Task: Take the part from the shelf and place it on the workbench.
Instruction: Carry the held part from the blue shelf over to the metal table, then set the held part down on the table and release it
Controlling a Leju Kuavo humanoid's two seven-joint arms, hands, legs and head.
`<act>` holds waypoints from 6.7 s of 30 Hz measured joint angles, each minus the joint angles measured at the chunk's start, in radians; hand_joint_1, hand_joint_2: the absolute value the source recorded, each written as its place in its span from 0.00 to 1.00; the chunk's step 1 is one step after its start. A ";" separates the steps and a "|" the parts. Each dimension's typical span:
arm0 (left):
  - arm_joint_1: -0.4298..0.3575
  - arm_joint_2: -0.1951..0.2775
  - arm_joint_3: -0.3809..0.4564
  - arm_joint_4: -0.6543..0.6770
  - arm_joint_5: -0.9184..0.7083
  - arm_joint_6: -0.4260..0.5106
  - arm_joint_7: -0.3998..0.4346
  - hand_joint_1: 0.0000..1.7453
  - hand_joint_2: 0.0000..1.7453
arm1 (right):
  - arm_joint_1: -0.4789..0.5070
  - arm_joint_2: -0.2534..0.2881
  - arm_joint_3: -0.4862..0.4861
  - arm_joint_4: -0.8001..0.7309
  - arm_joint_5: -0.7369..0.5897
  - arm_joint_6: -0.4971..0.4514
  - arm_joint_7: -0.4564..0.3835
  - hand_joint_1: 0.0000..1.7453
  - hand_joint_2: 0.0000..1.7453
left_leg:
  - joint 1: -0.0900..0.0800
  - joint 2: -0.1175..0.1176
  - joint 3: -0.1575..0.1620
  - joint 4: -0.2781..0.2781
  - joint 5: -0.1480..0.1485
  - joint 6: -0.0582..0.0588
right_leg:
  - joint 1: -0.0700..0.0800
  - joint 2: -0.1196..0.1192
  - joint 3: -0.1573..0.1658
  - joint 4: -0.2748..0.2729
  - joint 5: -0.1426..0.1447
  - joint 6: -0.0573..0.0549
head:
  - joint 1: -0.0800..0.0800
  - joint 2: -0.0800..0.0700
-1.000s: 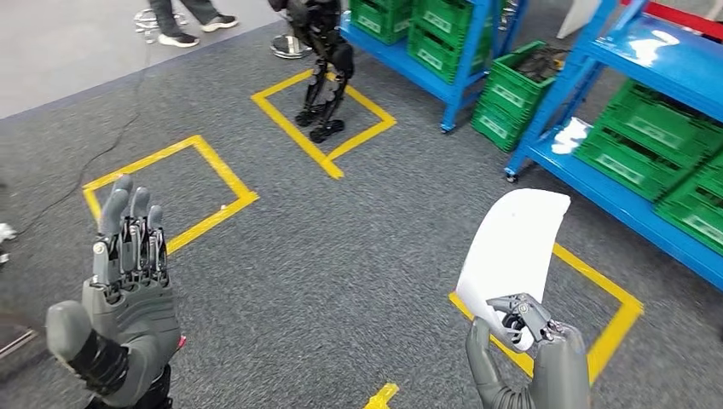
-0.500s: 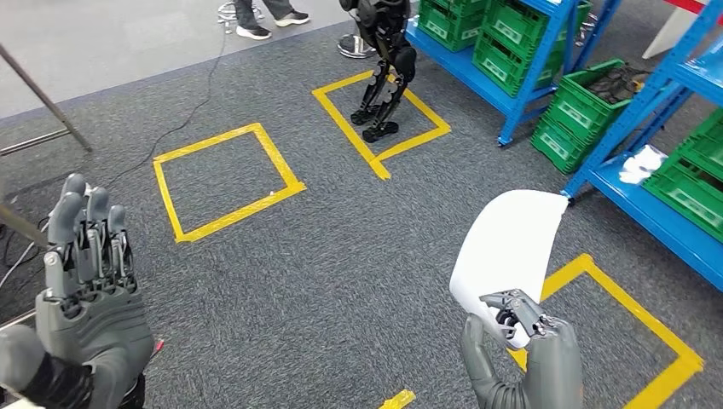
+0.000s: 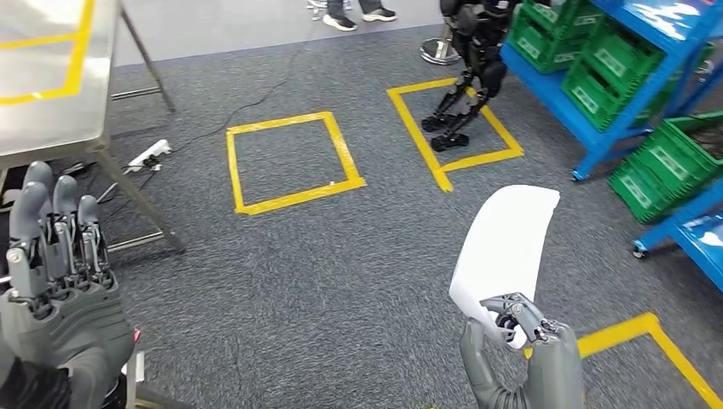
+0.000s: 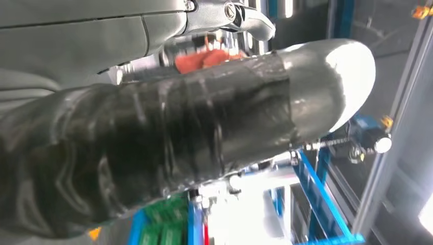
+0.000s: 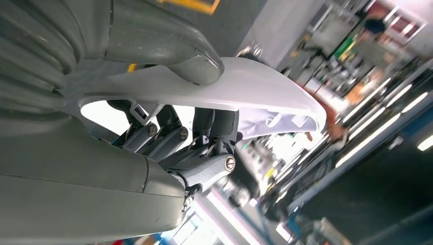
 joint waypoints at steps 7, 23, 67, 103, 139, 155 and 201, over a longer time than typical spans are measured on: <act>0.002 0.010 0.000 -0.027 -0.025 0.013 0.012 0.00 0.00 | -0.015 0.009 0.000 0.007 -0.013 0.017 -0.018 1.00 1.00 | 0.014 -0.090 -0.024 0.002 0.016 -0.029 | 0.011 0.085 0.103 -0.261 0.123 -0.039 | 0.008 0.000; 0.023 0.044 0.001 -0.075 -0.094 0.039 0.050 0.00 0.00 | -0.041 0.049 -0.002 0.036 -0.064 0.062 -0.064 1.00 1.00 | 0.007 0.105 0.011 -0.002 -0.021 -0.023 | 0.009 -0.117 0.118 -0.265 0.108 -0.003 | -0.029 0.000; -0.011 0.110 0.029 -0.142 -0.263 0.049 0.284 0.00 0.00 | -0.248 0.136 0.051 0.175 -0.204 0.238 -0.127 1.00 1.00 | 0.017 -0.080 -0.022 0.012 0.005 -0.030 | 0.027 0.087 0.084 -0.241 0.125 -0.065 | 0.012 0.000; -0.128 0.123 0.075 -0.140 -0.223 -0.014 0.305 0.00 0.00 | -0.412 0.271 0.194 0.348 -0.246 0.330 -0.120 1.00 1.00 | 0.014 0.035 -0.119 0.143 -0.053 -0.065 | 0.018 0.004 0.110 -0.304 0.154 -0.076 | -0.004 0.000; -0.271 0.098 0.061 -0.083 -0.054 -0.164 0.315 0.00 0.00 | -0.559 0.473 0.381 0.836 -0.237 0.330 -0.131 1.00 1.00 | 0.039 0.097 -0.103 0.133 -0.021 -0.105 | 0.011 -0.075 0.083 -0.273 0.147 -0.061 | -0.027 0.000; -0.336 0.067 0.058 -0.034 0.074 -0.191 0.260 0.00 0.00 | -0.644 0.568 0.419 1.204 -0.229 0.249 -0.182 1.00 1.00 | 0.022 -0.033 -0.065 0.041 0.022 -0.030 | 0.018 0.046 0.010 -0.105 0.082 -0.064 | 0.005 0.000; -0.289 -0.009 0.044 0.120 0.229 -0.188 0.078 0.00 0.00 | -0.802 0.644 0.247 1.770 -0.876 0.396 -0.098 1.00 1.00 | 0.027 0.076 -0.064 0.107 -0.021 -0.075 | 0.029 -0.019 0.050 -0.249 0.163 -0.065 | -0.046 0.000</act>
